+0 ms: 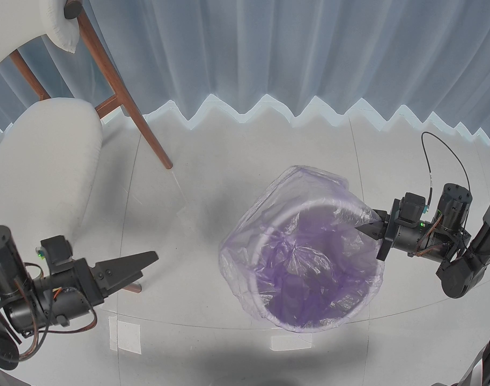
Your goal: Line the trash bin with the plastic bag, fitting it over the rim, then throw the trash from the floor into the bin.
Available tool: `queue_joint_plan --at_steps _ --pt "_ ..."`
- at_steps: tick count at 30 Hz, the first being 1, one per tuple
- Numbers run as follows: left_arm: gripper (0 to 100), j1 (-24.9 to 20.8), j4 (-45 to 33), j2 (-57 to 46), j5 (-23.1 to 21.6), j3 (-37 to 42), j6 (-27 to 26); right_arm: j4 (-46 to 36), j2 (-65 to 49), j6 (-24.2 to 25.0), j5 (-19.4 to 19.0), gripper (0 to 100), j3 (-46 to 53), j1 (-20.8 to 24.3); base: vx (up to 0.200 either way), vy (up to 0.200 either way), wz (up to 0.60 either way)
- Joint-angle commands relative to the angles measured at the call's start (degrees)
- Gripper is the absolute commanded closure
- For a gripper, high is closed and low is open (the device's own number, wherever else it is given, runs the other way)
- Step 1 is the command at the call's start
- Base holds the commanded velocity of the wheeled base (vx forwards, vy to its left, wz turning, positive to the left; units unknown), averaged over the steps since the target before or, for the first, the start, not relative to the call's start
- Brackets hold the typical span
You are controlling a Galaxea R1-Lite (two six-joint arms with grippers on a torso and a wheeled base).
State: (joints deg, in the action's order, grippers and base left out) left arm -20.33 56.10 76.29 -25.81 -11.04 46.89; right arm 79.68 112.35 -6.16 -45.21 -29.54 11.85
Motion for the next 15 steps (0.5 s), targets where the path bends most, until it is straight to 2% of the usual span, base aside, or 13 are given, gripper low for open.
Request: queue_joint_plan --at_steps 1,7,12,15 --pt "0 1.96 3.31 11.87 -6.18 -7.85 2.86 5.84 1.82 4.93 -3.48 100 4.4 -0.42 0.0 0.0 0.0" --pt "0 1.53 5.77 15.64 -12.16 -12.51 1.28 6.63 0.33 6.6 -3.48 100 5.72 -0.16 0.0 0.0 0.0" --pt "0 1.17 6.83 17.75 -13.3 -17.61 -1.45 6.54 -0.82 7.04 -3.48 100 6.6 1.25 0.0 0.0 0.0" --pt "0 1.17 6.83 21.8 -14.71 -20.33 -8.21 6.46 -1.25 7.74 -3.48 100 7.57 2.04 0.0 0.0 0.0"
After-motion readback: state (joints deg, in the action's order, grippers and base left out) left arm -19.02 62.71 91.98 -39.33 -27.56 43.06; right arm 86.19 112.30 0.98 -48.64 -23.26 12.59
